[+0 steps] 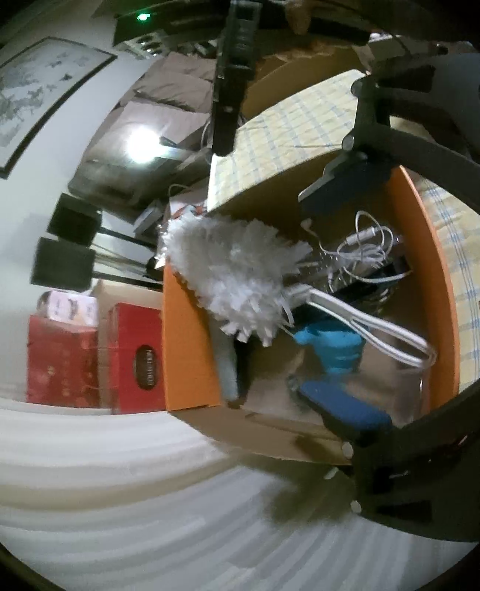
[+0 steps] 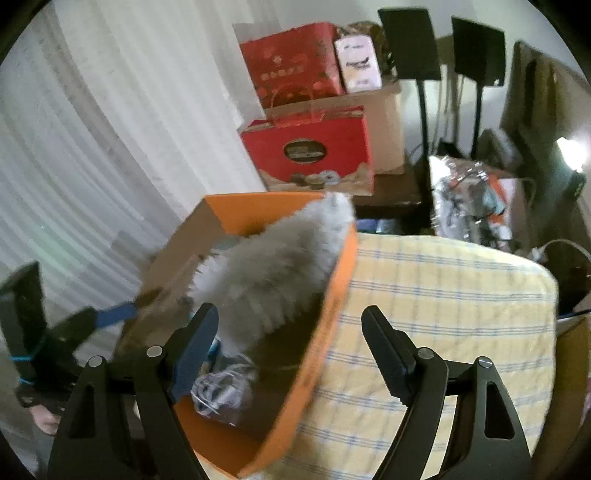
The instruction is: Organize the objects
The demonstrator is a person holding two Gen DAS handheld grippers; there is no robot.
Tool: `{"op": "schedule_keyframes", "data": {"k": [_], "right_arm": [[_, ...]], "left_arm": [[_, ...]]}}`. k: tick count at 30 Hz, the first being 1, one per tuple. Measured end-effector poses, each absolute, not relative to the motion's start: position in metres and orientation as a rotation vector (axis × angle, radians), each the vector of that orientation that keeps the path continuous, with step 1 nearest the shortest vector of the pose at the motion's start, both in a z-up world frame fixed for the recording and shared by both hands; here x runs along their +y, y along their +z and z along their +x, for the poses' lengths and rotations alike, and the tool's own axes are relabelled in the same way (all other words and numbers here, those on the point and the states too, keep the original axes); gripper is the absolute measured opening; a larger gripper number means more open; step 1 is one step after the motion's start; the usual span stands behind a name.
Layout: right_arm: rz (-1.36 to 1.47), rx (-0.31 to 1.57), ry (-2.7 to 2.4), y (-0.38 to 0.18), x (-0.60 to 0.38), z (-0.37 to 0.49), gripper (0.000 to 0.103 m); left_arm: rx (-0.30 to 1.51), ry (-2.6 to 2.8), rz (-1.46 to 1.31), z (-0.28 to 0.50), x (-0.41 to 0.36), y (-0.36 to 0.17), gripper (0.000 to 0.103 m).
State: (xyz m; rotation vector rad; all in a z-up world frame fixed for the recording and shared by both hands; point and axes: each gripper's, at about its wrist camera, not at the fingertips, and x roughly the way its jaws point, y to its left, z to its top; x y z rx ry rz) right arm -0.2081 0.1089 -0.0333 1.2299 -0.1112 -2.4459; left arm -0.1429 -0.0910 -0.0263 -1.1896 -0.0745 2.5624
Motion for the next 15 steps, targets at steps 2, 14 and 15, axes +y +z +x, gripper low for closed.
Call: {"op": "schedule_keyframes", "data": {"k": [2, 14, 15], "right_arm": [[1.219, -0.068, -2.475, -0.034, 0.111, -0.201, 0.085], [1.112, 0.147, -2.67, -0.028, 0.128, -0.148, 0.086], [1.107, 0.153, -2.686, -0.028, 0.13, -0.144, 0.086]], "left_arm": [[-0.076, 2.579, -1.175, -0.138, -0.084, -0.022, 0.095], [-0.044, 2.656, -1.14, -0.108, -0.046, -0.009, 0.103], [-0.044, 2.665, -1.135, -0.106, -0.044, -0.009, 0.103]]}}
